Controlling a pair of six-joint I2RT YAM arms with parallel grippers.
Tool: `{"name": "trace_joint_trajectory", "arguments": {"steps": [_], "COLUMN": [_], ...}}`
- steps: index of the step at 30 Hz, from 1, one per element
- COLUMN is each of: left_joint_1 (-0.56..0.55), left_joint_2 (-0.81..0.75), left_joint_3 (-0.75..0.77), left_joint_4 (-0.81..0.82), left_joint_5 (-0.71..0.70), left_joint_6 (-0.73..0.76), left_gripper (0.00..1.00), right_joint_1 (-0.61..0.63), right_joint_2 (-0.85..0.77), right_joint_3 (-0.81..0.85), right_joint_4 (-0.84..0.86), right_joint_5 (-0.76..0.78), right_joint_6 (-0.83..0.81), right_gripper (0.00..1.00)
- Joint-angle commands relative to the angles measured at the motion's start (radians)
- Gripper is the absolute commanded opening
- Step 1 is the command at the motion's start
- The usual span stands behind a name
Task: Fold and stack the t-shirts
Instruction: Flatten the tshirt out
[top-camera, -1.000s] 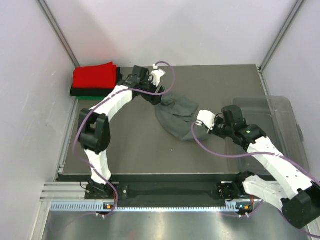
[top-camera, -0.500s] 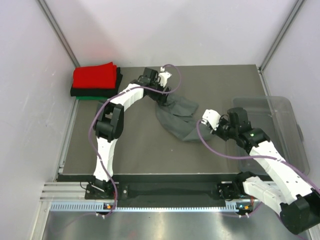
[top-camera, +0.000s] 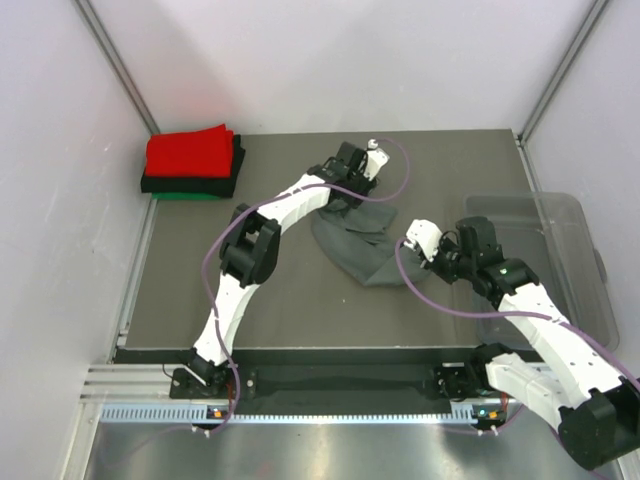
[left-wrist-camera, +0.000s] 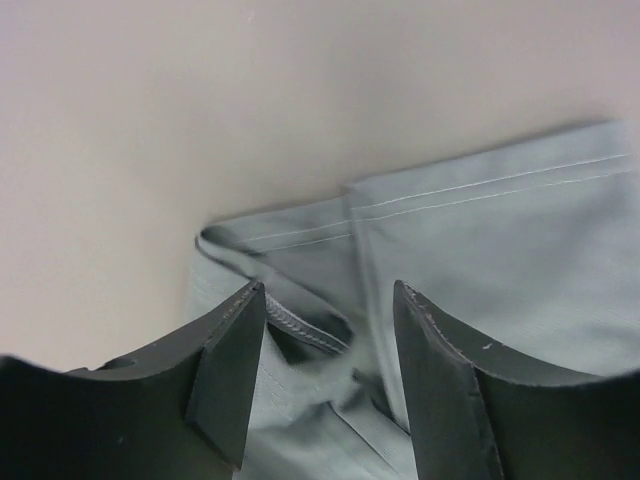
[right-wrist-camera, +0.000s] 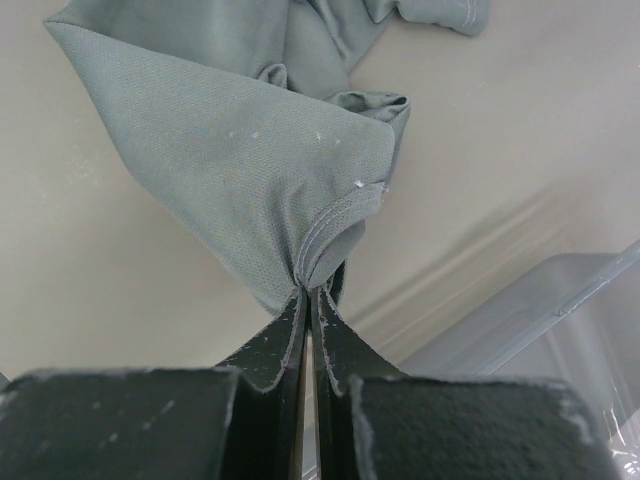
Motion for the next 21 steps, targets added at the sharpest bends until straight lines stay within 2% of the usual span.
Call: {"name": "trace_joint_trajectory", "arguments": {"steps": [1,7,15,21], "left_joint_1": [-0.014,-0.054,-0.077,-0.09], "left_joint_2": [0.032,-0.014,-0.124,-0.185], "left_joint_3": [0.035,-0.019,-0.096,-0.214], "left_joint_4": [-0.005,0.056,0.073,0.112], "left_joint_5": [-0.18,-0.355,-0.399,-0.424], "left_joint_6": [0.03,0.069,0.087,0.102], "left_gripper": [0.59,0.58,0.61,0.62], "right_joint_1": [-0.015,-0.018,-0.021,-0.021], "right_joint_2": [-0.024,-0.027,-0.021,-0.025], "right_joint_3": [-0.003,-0.018,-0.024,-0.024], "right_joint_4": [0.032,0.048,0.059,0.062], "right_joint_5": [-0.021,-0.025,-0.036,-0.039], "right_joint_6": [0.012,0.017,0.024,0.027], "right_gripper": [0.0,0.0,0.0,0.0]}}
